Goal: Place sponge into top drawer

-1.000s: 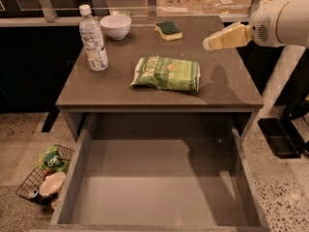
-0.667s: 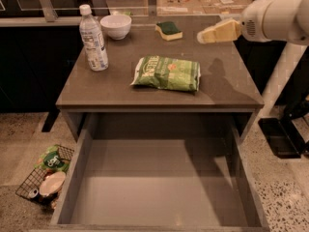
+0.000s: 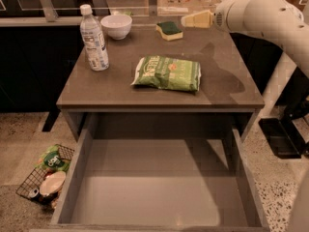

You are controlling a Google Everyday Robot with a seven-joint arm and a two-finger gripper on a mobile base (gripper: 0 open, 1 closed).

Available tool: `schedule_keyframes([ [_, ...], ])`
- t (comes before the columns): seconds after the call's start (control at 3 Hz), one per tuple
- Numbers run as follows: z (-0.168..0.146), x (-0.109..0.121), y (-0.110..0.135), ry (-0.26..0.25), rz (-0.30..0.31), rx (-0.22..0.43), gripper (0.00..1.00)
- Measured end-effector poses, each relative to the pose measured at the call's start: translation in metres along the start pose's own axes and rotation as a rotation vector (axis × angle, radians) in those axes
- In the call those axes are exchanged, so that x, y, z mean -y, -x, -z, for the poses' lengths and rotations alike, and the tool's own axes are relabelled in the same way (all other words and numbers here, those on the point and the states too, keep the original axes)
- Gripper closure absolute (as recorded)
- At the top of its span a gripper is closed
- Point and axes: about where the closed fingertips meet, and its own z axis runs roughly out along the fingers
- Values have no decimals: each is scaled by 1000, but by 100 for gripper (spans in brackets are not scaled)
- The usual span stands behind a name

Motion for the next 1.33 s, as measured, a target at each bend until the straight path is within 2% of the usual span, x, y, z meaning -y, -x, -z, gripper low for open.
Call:
schedule_keyframes([
  [0.33,-39,-4,1,-5,-52,23,0],
  [0.67,-85,-27,-17,2,-76,-19,0],
  [1.0,-87,-28,-17,2,-74,-18,0],
  [1.33,-107,-32,-23,18,-25,-3,0],
])
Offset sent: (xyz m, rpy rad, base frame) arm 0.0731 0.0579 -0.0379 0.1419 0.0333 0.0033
